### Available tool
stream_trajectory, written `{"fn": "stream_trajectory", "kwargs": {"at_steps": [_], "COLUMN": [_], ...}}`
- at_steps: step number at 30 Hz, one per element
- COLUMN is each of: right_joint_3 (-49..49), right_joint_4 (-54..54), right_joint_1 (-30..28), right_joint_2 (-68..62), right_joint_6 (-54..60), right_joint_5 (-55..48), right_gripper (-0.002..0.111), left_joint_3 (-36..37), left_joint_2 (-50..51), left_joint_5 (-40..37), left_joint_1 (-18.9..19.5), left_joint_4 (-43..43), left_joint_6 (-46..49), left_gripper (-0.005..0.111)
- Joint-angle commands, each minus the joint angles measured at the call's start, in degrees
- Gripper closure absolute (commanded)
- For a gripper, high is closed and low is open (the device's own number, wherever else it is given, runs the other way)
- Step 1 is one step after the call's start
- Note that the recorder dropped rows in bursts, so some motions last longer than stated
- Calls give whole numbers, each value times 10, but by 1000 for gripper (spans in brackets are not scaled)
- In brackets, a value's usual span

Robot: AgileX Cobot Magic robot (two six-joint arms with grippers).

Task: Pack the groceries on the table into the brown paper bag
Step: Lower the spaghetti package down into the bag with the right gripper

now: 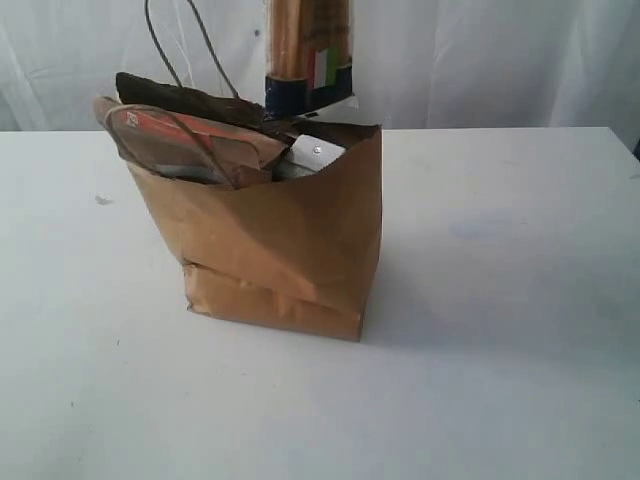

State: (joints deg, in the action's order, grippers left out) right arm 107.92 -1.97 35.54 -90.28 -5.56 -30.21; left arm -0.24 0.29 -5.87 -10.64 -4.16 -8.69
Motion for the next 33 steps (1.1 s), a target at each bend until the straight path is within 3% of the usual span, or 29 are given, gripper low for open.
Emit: {"fn": "stream_trajectory", "kwargs": {"at_steps": [1,11,24,33], "right_joint_3": [13,28,29,29], "right_joint_4": [-21,-16,104,113], "right_joint_1": [-3,-3,-3,-3], "right_joint_2": [17,33,42,35], "right_joint_6": [-13,-24,-37,-67], "right_joint_5": [33,45,54,63], "right_gripper": [108,108,108,108], "left_joint_3": [2,2,2,2], "left_joint_2": [-3,-3,-3,-3], "left_joint_5": [3,3,3,3], "left_joint_1": [2,2,2,2], "left_joint_4": [2,2,2,2], "left_joint_6": [2,2,2,2], "left_gripper": [107,107,107,107]}}
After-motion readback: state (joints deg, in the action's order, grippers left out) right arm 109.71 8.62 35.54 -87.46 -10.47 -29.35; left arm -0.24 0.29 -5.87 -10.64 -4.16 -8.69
